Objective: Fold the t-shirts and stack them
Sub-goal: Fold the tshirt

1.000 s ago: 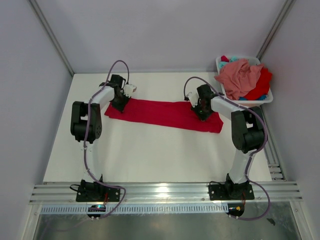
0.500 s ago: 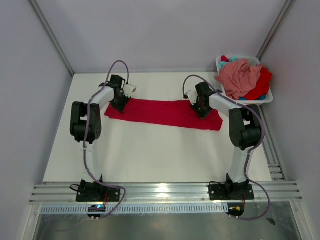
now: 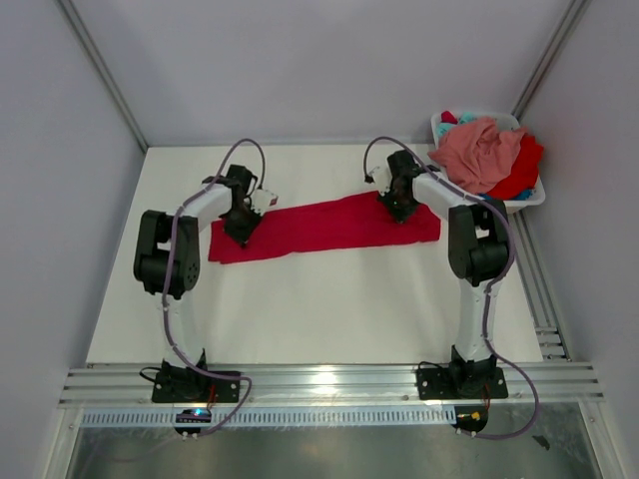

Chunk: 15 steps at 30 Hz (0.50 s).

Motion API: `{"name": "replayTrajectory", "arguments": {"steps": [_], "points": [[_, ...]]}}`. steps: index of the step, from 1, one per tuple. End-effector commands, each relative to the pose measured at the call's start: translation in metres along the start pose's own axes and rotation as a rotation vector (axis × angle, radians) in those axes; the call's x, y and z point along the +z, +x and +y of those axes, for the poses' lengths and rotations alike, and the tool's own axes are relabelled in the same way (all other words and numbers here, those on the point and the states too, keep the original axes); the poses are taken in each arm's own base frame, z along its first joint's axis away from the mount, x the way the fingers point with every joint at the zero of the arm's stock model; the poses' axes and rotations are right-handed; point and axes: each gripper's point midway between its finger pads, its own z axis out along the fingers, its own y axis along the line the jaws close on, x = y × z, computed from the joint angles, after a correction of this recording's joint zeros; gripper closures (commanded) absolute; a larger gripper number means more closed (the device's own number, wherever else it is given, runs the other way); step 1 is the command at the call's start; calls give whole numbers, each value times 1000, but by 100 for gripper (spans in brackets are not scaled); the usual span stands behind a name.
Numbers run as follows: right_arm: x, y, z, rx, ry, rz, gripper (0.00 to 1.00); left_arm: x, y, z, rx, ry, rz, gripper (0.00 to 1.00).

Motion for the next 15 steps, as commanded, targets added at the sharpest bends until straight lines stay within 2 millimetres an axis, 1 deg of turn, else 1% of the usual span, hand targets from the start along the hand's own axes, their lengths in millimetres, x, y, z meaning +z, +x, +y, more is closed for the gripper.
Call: {"name": "replayTrajectory", "arguments": {"steps": [1,2,3,4,5,6,7,8,11,15], "points": [[5,-16,-6,27,-9,-19,97,-20,29,-38,35,75,103,100],[1,-26,-9,33,-11,-36,97,-23,30,-44,45,81,109,100],[2,-30,-10,42,-17,-37,97,-25,31,-53,70,84,116,100],[9,-30,-8,49,-29,-26,97,-30,29,-58,80,86,107,100],[6,-39,-12,53,-29,-41,97,-32,28,-63,89,90,105,100],[8,-43,-10,62,-44,-49,97,-33,28,-73,109,102,108,100],[13,-44,-9,68,-57,-44,97,-37,26,-76,119,99,99,100],[9,-52,-11,71,-59,-58,97,-38,23,-82,130,99,95,100],[11,-61,-11,78,-77,-68,97,-41,18,-93,147,110,78,100],[13,-66,-10,69,-94,-68,97,-40,19,-100,159,106,88,100]]}}
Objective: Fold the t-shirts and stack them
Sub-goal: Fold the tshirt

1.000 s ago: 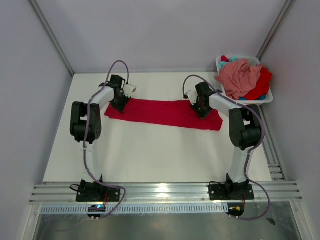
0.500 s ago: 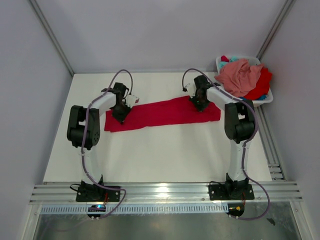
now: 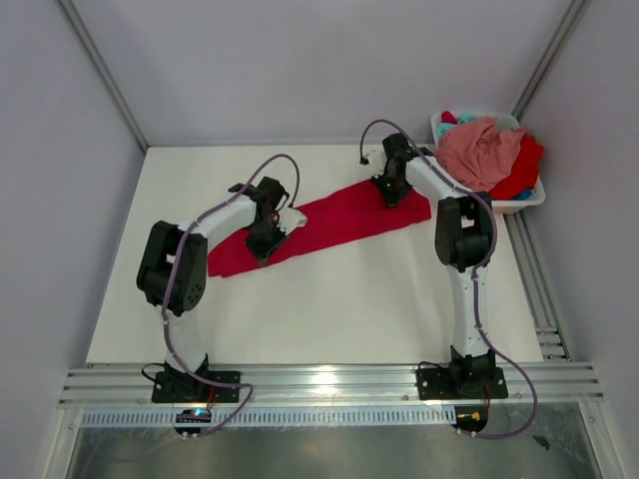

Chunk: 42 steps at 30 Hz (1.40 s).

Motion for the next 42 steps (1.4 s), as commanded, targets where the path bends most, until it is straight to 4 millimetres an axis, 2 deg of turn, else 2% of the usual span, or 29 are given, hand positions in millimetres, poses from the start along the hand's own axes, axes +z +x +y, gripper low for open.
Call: {"name": "replayTrajectory", "arguments": {"steps": [1,4,5,7,8,12,15,19,22,23,26,31,34,37,42], "points": [[-4,-12,7,10,-42,-22,97,-11,-3,-3,-15,-19,-25,100],[-6,-8,9,1,-48,-19,97,-18,-8,4,-14,-70,-73,100],[-3,-2,11,-4,-51,-9,97,-21,-12,12,-10,-117,-96,100],[-4,0,11,-10,-48,-7,97,-35,-20,20,9,-170,-145,100],[-3,3,11,-11,-45,1,97,-41,-24,33,12,-245,-159,100],[-5,4,13,-9,-51,6,97,-55,-36,58,30,-380,-201,100],[-7,7,14,-7,-51,5,97,-53,-42,70,24,-417,-222,100],[-10,16,15,-18,-41,14,97,-27,-43,88,-4,-417,-191,100],[-16,19,15,-29,-28,11,97,-17,-46,100,-43,-393,-198,100],[-21,17,13,-32,-19,-1,97,-8,-42,106,-71,-381,-185,100],[-24,19,15,-34,-16,-8,97,1,-42,117,-128,-339,-193,100],[-26,19,16,-31,-21,-20,97,6,-31,131,-170,-333,-180,100],[-24,18,16,-31,-21,-22,97,10,-22,132,-197,-294,-162,100],[-20,13,11,-30,1,-30,97,13,-11,123,-208,-253,-131,100],[-12,-4,6,0,-4,-53,97,17,1,97,-229,-149,-116,100]]}}
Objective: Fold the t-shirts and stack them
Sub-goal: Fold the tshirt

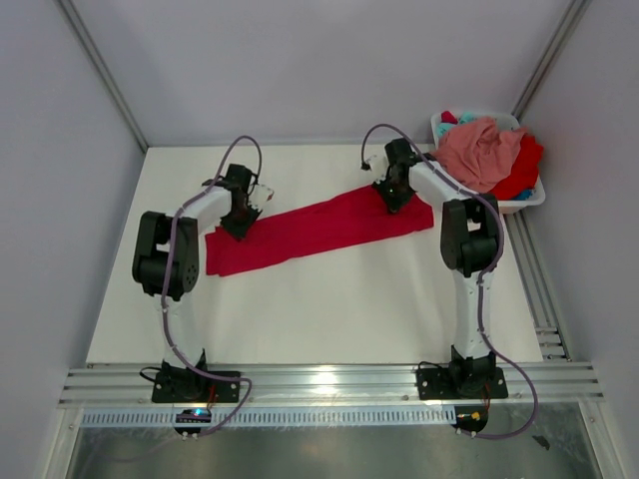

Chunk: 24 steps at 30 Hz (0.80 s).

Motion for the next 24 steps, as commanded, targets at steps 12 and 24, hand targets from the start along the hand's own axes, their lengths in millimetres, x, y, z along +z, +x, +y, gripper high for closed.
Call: {"name": "replayTrajectory", "arguments": {"steps": [12,24], "points": [[8,-43,-6,30,-32,-77,97,-22,23,-60,28,150,55,100],[13,-55,4,36,-113,-95,97,-31,7,-121,133,208,51,100]]}}
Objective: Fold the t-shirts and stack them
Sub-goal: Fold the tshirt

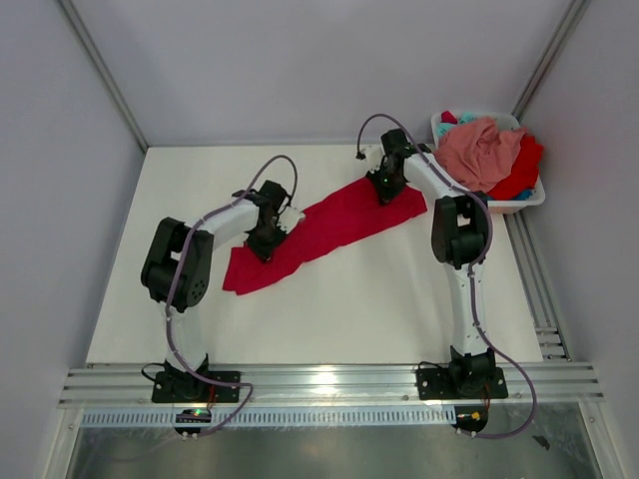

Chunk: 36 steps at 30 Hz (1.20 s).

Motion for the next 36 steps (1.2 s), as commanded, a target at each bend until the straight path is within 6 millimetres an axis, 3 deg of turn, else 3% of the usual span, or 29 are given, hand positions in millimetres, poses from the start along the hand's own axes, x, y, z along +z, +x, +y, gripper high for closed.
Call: {"name": "replayTrajectory", "arguments": {"steps": [1,7,12,19,20,27,36], "points": [[0,-13,10,15,-51,-30,97,-11,-12,-27,5,60,-28,100],[0,-14,6,15,-36,-31,97,-13,-10,-24,23,23,-21,100],[-2,4,7,10,-16,17,97,-13,-1,-21,1,24,-26,100],[-10,13,-14,-8,104,50,97,-19,28,16,-110,-79,57,100],[-14,3,-19,-1,113,30,97,-22,30,18,-113,-89,58,100],[-6,-13,-14,39,58,-2,97,-35,45,7,-124,-64,66,100],[8,-15,-13,48,41,-4,97,-41,54,-6,-145,-18,75,100]]}}
